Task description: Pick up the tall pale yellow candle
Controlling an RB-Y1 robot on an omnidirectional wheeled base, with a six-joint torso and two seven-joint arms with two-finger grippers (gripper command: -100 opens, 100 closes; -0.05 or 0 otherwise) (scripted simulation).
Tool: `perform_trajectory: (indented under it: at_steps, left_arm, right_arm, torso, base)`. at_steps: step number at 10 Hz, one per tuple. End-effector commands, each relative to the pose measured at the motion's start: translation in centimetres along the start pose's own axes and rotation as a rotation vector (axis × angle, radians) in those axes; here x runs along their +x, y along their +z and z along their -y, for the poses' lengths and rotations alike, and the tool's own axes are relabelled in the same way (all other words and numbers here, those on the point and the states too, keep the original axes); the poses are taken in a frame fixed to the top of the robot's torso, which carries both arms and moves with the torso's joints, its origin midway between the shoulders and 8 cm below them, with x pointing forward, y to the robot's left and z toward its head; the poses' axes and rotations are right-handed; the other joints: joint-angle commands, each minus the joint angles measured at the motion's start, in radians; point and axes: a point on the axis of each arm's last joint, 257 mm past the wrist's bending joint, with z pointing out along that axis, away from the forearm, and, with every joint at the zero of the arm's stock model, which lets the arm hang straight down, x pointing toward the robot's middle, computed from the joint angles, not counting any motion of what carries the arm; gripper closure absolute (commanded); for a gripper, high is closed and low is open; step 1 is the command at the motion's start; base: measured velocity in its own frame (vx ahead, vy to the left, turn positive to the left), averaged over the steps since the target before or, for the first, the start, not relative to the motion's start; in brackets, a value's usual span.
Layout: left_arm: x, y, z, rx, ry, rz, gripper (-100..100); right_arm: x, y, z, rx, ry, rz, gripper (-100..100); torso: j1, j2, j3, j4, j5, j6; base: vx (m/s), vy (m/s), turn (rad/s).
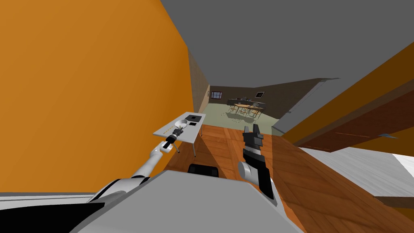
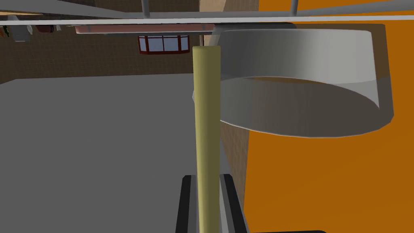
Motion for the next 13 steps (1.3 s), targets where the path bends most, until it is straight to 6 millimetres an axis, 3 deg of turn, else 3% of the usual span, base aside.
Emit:
perform_trajectory:
  at_steps: [1,2,3,4,5,6,9,10,12,13]
  left_arm:
    - [0.3,-1.1,0.1,-0.004,0.001,-0.003,100]
    - [-0.7,-0.8,0.4,0.004,0.005,0.017,100]
    - [1.0,-2.3,0.2,-0.018,-0.005,-0.019,100]
    - [0.7,-2.7,0.2,-0.016,-0.001,-0.013,100]
    - [-0.9,-2.3,0.8,-0.003,0.006,0.019,100]
    - [0.9,-3.7,0.4,-0.030,-0.003,-0.019,100]
    - [-1.2,-3.7,1.0,-0.014,0.010,0.022,100]
    - [0.1,-5.4,0.6,-0.041,0.005,-0.009,100]
    - [-1.7,-5.3,1.2,-0.028,0.015,0.026,100]
    - [-0.5,-6.8,0.6,-0.058,0.011,-0.005,100]
  right_arm:
    - [0.0,0.0,0.0,0.000,0.000,0.000,0]
    - [0.0,0.0,0.0,0.000,0.000,0.000,0]
    - [0.0,0.0,0.0,0.000,0.000,0.000,0]
    - [0.0,0.0,0.0,0.000,0.000,0.000,0]
    - [0.0,0.0,0.0,0.000,0.000,0.000,0]
    - [0.0,0.0,0.0,0.000,0.000,0.000,0]
    - [0.0,0.0,0.0,0.000,0.000,0.000,0]
    - [0.0,0.0,0.0,0.000,0.000,0.000,0]
    - [0.0,0.0,0.0,0.000,0.000,0.000,0]
    - [0.0,0.0,0.0,0.000,0.000,0.000,0]
  torso:
    - [0.000,0.000,0.000,0.000,0.000,0.000]
    - [0.001,0.000,-0.001,-0.001,0.000,-0.001]
    - [0.000,0.000,0.000,0.000,0.000,0.000]
    - [0.001,0.000,-0.001,-0.001,0.000,-0.001]
    - [0.002,0.000,-0.001,-0.002,0.001,-0.002]
    - [0.001,0.000,-0.001,-0.001,0.001,-0.001]
    - [0.002,0.000,-0.001,-0.002,0.001,-0.002]
    - [0.002,0.001,0.000,-0.002,0.001,-0.002]
    - [0.003,0.000,-0.002,-0.003,0.001,-0.003]
    - [0.002,0.000,-0.001,-0.002,0.001,-0.002]
  base:
    - [0.040,0.023,-0.013]
    - [0.018,0.014,0.011]
    - [0.035,0.026,-0.016]
    - [0.043,0.027,-0.014]
    - [0.019,0.014,0.017]
    - [0.044,0.019,-0.022]
    - [0.018,0.014,0.002]
    - [0.035,0.022,-0.023]
    - [0.028,0.018,0.003]
    - [0.038,0.025,-0.023]
